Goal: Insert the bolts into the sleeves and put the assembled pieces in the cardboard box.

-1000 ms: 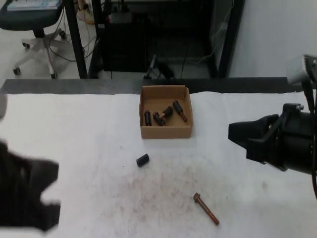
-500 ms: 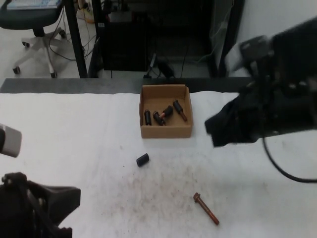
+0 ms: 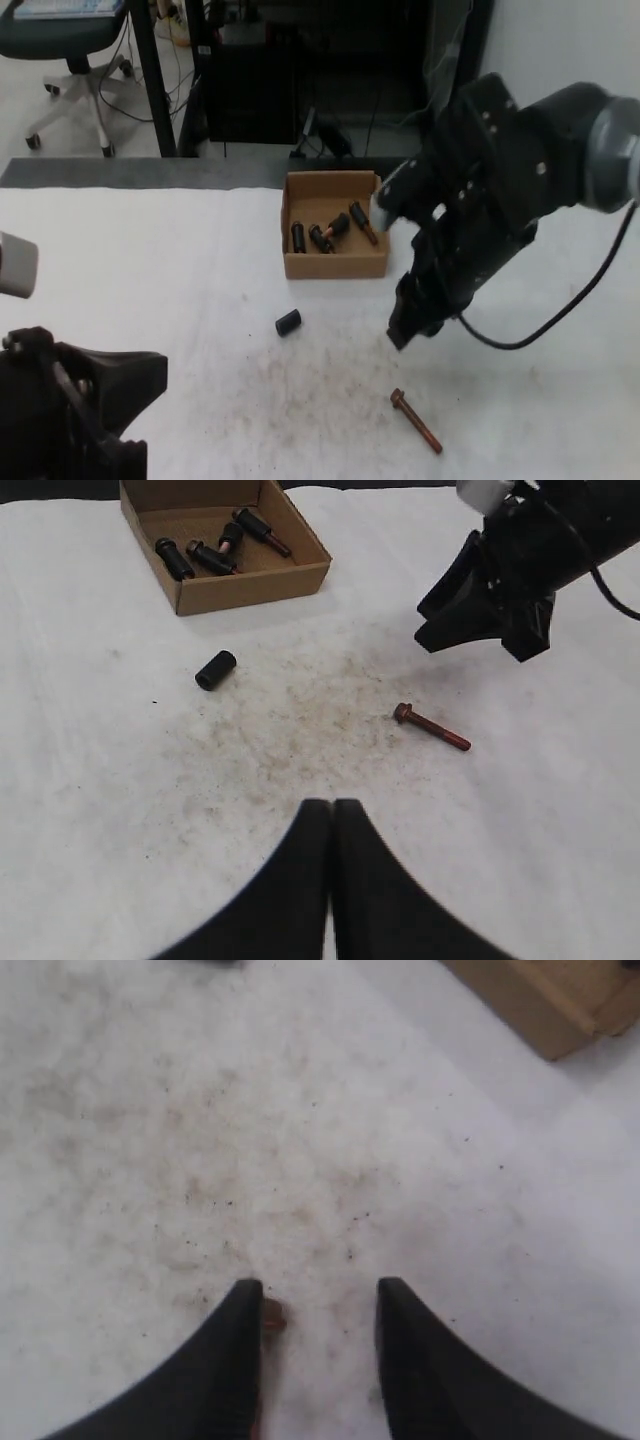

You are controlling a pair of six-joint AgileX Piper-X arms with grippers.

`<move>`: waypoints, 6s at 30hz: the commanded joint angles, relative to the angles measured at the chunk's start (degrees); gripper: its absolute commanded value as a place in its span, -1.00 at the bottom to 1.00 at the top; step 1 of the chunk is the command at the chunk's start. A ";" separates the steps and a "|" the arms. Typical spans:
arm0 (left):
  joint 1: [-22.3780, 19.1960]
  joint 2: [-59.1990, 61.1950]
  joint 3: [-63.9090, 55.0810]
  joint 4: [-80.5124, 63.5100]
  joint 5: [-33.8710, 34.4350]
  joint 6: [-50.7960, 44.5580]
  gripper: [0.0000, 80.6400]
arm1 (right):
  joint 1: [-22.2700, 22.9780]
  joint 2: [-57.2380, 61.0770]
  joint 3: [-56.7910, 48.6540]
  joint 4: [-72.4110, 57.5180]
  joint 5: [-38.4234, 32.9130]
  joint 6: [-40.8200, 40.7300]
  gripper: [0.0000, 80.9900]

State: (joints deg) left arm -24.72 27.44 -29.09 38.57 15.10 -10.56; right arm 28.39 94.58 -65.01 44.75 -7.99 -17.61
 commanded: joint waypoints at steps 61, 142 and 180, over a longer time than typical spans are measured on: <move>-0.26 7.86 -0.12 -0.69 -4.32 9.09 -0.99 | 1.19 0.47 12.80 -11.10 -0.95 -6.62 -0.21; -1.02 76.43 -49.80 9.16 11.74 15.56 -0.99 | -8.83 -34.65 8.55 -16.26 -14.25 14.62 -0.98; -6.13 91.79 -65.05 22.15 -15.50 43.60 0.04 | -11.96 -34.64 8.81 -16.95 -16.42 14.62 -0.98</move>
State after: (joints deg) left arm -31.03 119.43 -94.09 61.21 0.33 32.64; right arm 16.68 60.48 -56.13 28.75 -23.86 -3.41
